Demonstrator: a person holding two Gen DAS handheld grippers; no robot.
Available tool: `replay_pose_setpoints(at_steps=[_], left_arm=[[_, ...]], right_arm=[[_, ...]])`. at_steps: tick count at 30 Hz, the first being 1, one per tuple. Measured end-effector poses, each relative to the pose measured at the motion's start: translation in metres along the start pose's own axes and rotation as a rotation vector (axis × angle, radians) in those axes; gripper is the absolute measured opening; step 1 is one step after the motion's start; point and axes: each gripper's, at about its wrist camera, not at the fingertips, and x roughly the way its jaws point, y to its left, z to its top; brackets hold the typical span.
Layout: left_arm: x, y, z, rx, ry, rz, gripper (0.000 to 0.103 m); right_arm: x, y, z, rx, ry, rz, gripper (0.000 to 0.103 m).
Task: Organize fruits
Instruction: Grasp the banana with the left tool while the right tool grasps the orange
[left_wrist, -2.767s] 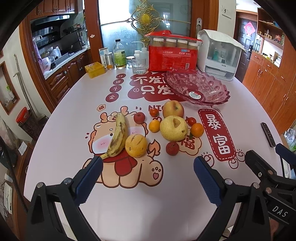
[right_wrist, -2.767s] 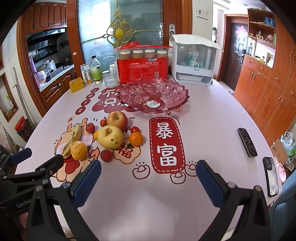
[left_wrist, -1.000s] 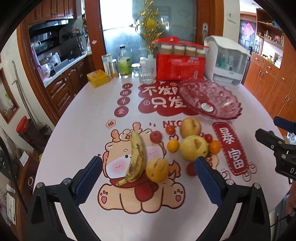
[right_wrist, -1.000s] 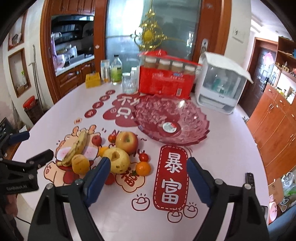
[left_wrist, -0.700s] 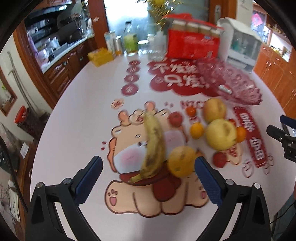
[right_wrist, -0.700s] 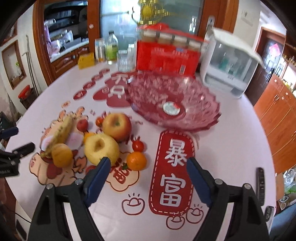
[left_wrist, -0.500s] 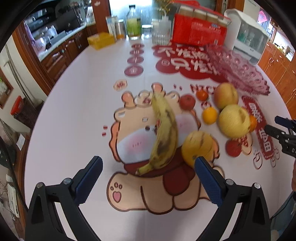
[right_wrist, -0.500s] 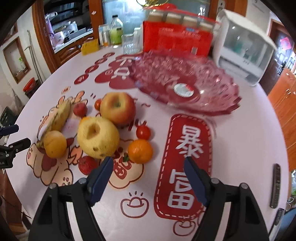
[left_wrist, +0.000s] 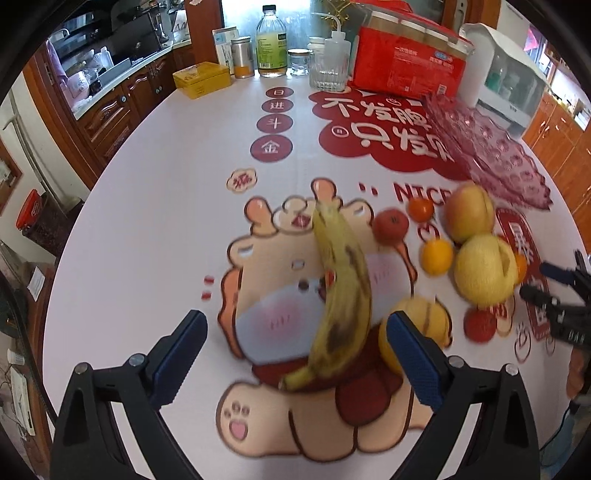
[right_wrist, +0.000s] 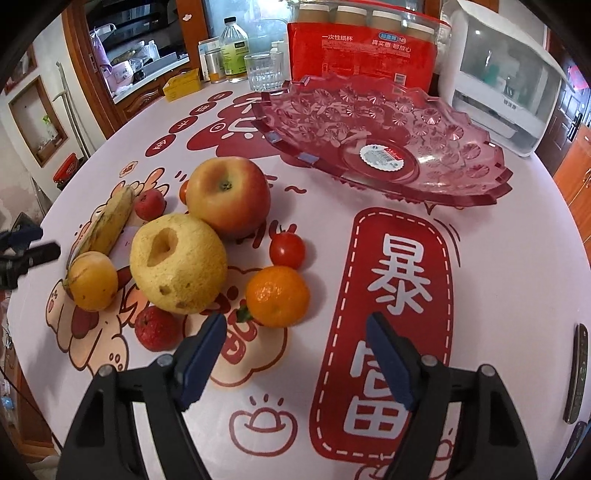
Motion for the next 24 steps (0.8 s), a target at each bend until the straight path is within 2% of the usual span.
replay_pose_setpoints(at_steps=[8, 13, 18, 21, 24], left_arm=[[0.045, -0.003, 0.038, -0.065, 0.090, -0.054, 0.084], [0.064, -0.008, 0.046, -0.093, 0.135, -0.064, 0.079], [0.073, -0.020, 0.049, -0.075, 0.160, -0.044, 0.078], [0.077, -0.029, 0.049, -0.048, 0.178, -0.025, 0.073], [0.084, -0.034, 0.049, -0.037, 0.208, -0.011, 0.062]], right_arm=[[0.009, 0.003, 0.008, -0.009, -0.017, -0.031, 0.078], [0.014, 0.007, 0.009, -0.013, -0.010, -0.034, 0.071], [0.020, 0.008, 0.009, -0.010, -0.001, -0.039, 0.062], [0.023, 0.009, 0.009, -0.010, 0.002, -0.045, 0.059], [0.025, 0.009, 0.008, -0.010, 0.002, -0.051, 0.056]])
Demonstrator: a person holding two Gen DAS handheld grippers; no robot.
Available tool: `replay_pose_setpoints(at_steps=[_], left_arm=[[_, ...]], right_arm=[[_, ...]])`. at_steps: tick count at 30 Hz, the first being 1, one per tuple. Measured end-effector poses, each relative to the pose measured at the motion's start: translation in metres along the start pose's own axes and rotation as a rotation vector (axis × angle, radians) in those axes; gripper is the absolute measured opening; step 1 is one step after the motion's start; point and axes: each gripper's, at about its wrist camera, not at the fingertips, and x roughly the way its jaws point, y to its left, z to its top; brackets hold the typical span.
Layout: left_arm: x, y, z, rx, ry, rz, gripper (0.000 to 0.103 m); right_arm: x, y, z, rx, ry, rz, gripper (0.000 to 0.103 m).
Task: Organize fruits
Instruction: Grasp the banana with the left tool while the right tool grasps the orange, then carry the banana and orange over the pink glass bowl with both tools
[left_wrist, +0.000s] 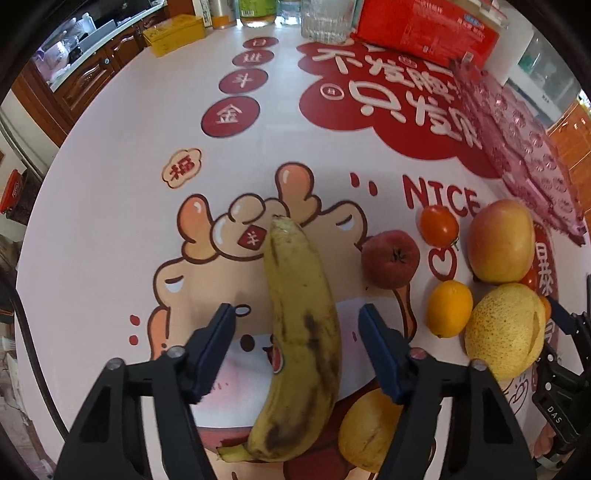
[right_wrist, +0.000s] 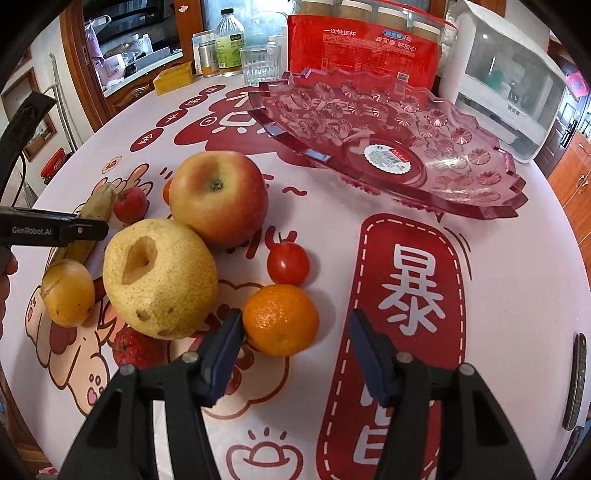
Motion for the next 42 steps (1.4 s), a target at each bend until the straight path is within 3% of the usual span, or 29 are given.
replay_pose_setpoints(at_steps=[5, 10, 19, 21, 25, 37, 42], left_arm=[[0.003, -0.006, 0.004, 0.013, 0.006, 0.030, 0.048], [0.000, -0.008, 0.003, 0.025, 0.012, -0.004, 0.035], [-0.002, 0.001, -0.003, 0.028, 0.026, -0.035, 0.034], [-0.004, 0.005, -0.006, 0.019, 0.021, -0.040, 0.034], [-0.010, 0.012, -0.009, 0.007, 0.004, -0.043, 0.033], [-0.069, 0.009, -0.016, 0.069, -0.087, -0.027, 0.033], [-0.101, 0.000, -0.017, 0.083, -0.137, -0.055, 0.033]], right_arm=[[0.000, 0.000, 0.000, 0.002, -0.001, 0.008, 0.054], [0.000, -0.003, 0.000, 0.015, -0.003, 0.020, 0.054], [0.002, -0.005, 0.001, 0.027, -0.004, 0.039, 0.053], [0.002, -0.004, 0.000, 0.027, -0.004, 0.058, 0.040], [0.000, -0.006, -0.002, 0.037, -0.008, 0.052, 0.040], [-0.046, -0.011, -0.008, 0.049, -0.090, 0.046, 0.040], [-0.071, -0.006, -0.011, 0.026, -0.134, 0.039, 0.040]])
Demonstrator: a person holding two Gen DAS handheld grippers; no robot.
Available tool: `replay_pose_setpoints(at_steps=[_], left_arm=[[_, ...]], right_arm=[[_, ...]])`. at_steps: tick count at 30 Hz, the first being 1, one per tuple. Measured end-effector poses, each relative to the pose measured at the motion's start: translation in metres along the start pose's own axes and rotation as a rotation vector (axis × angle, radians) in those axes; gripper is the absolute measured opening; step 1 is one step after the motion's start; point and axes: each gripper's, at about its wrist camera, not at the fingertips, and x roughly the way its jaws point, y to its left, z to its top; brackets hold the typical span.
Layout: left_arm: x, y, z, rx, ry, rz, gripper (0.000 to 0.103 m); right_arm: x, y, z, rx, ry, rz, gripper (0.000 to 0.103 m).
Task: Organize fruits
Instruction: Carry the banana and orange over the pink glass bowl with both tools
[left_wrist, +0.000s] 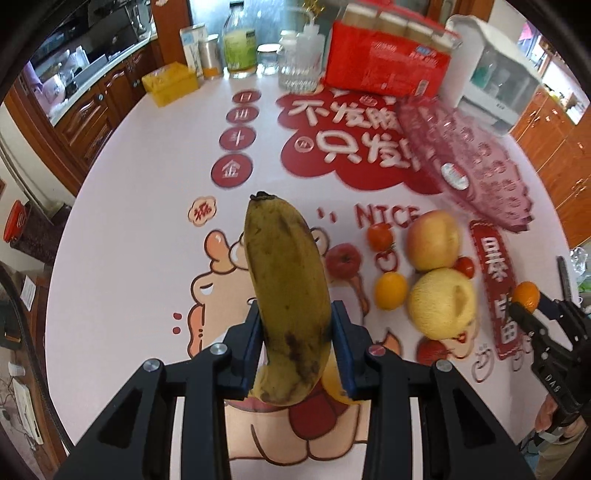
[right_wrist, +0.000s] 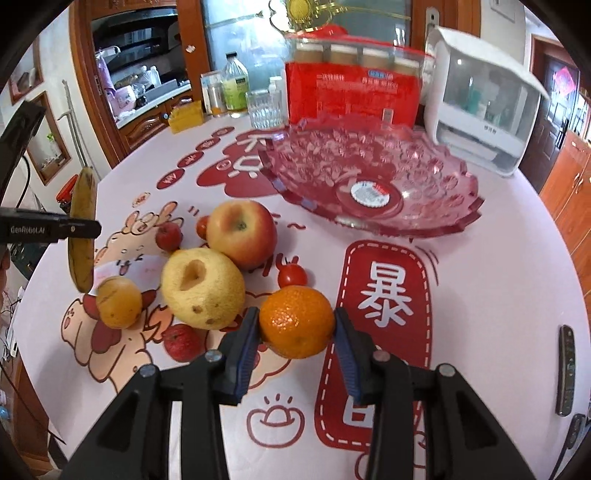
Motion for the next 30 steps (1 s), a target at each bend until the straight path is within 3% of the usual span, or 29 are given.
replay_pose_setpoints(at_steps=[10, 18, 30], left_arm=[[-0.049, -0.046, 0.021, 0.060, -0.077, -0.048, 0.033], [-0.072, -0.103, 0.052, 0.128, -0.114, -0.101, 0.033], [-0.066, -0.187, 0.118, 0.182, -0.148, -0.180, 0.033]], right_arm=[[-0.038, -0.006, 0.012, 0.006, -0.066, -0.001, 0.040], [-0.064, -0.034, 0.043, 0.054, -0.130, -0.032, 0.040], [-0.070, -0.094, 0.104, 0.155, -0.185, -0.100, 0.040]])
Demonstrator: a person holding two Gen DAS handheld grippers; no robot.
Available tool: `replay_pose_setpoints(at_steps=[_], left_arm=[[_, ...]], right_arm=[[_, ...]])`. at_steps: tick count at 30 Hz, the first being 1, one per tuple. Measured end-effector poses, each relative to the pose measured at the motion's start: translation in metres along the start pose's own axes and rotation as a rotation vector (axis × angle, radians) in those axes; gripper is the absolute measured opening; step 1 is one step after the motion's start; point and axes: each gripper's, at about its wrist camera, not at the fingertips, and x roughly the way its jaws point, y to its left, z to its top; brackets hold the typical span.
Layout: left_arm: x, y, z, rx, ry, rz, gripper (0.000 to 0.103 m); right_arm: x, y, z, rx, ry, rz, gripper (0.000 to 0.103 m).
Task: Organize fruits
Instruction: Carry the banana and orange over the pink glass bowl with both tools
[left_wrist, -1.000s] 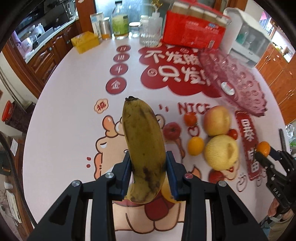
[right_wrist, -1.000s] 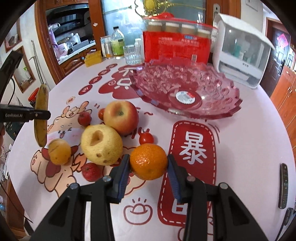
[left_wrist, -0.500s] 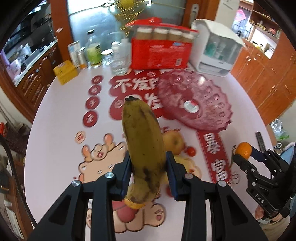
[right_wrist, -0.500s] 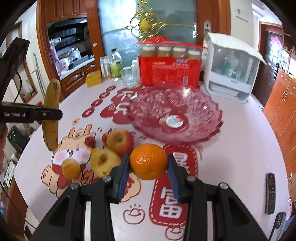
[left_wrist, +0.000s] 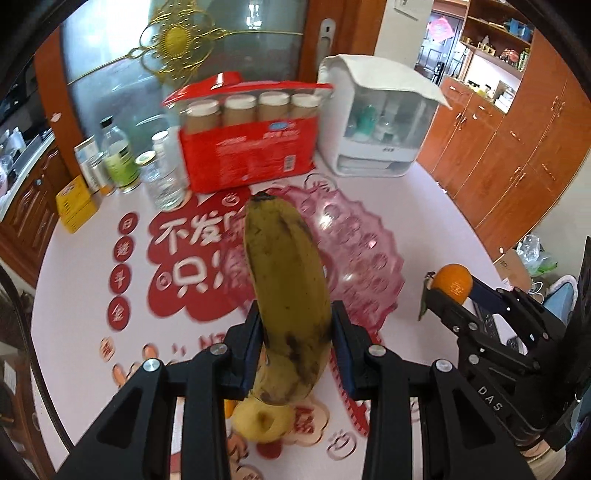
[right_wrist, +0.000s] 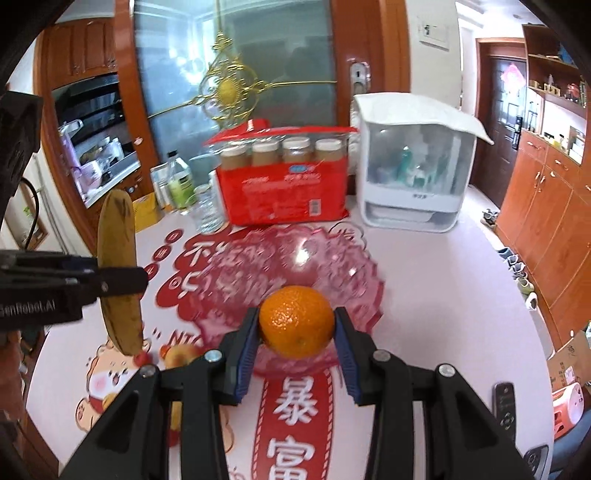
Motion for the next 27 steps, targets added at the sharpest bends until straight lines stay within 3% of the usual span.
replay_pose_setpoints(at_steps=[7, 12, 16, 27], left_arm=[[0.055, -0.010, 0.023, -0.015, 0.046, 0.004, 0.033], [0.112, -0.006, 0.031, -0.040, 0.086, 0.037, 0.033], [0.143, -0.006, 0.036, -0.031, 0.072, 0.062, 0.033], [0.206, -0.001, 0.040, -0.073, 0.119, 0.013, 0.034]], right_arm=[[0.043, -0.015, 0.013, 0.024, 0.058, -0.011, 0.040], [0.095, -0.017, 0.003, 0.023, 0.132, -0.021, 0.040], [0.132, -0.021, -0.005, 0.039, 0.185, -0.027, 0.040], [0.190, -0.038, -0.014, 0.078, 0.279, -0.046, 0.040]])
